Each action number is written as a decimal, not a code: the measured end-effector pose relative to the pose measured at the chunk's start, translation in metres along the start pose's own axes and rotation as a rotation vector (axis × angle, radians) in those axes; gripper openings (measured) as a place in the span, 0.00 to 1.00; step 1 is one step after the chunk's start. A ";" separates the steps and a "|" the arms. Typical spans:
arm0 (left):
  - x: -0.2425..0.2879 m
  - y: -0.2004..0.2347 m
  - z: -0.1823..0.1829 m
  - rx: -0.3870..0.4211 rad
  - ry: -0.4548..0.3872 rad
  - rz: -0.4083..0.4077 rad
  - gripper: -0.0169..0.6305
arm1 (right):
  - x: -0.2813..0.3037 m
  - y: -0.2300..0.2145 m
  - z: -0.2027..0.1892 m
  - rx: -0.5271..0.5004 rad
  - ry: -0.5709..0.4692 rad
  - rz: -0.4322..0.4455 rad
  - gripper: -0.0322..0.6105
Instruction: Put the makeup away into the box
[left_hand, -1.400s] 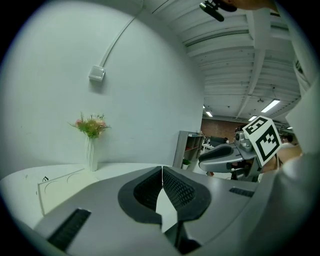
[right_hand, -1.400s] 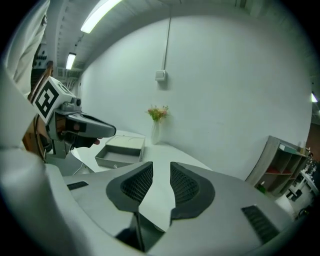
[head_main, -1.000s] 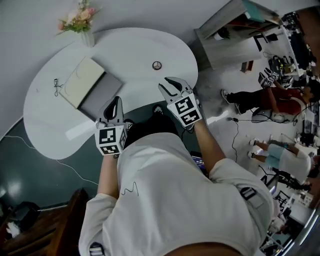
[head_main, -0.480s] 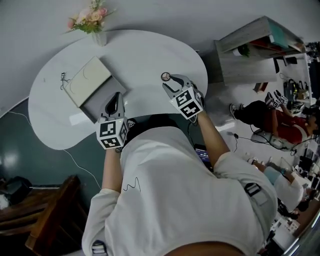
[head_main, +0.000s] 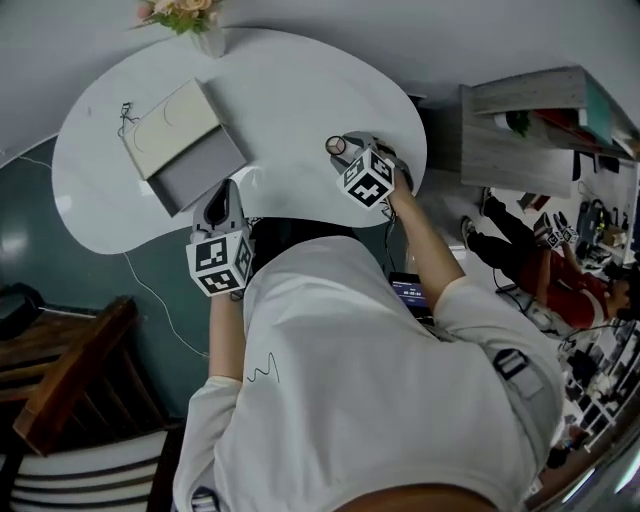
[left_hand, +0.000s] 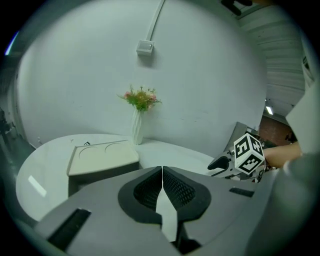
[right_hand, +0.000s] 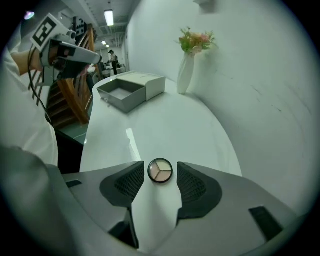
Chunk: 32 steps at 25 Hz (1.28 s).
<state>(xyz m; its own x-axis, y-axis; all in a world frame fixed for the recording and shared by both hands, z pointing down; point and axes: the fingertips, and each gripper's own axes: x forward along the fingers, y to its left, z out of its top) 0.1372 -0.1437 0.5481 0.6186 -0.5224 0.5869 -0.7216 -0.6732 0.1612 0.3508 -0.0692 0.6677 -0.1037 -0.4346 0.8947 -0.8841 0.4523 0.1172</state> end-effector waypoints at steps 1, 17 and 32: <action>-0.003 0.001 -0.005 -0.016 0.003 0.022 0.06 | 0.005 -0.002 -0.003 -0.031 0.016 0.006 0.37; -0.048 0.041 -0.041 -0.175 -0.015 0.204 0.06 | 0.044 0.017 0.009 -0.095 0.101 0.159 0.38; -0.079 0.095 -0.023 -0.162 -0.107 0.191 0.06 | -0.034 0.037 0.160 0.138 -0.359 0.091 0.38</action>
<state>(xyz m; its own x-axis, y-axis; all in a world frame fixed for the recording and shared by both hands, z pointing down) 0.0124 -0.1546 0.5353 0.4900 -0.6900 0.5328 -0.8632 -0.4695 0.1859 0.2487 -0.1626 0.5723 -0.3155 -0.6531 0.6885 -0.9145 0.4029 -0.0369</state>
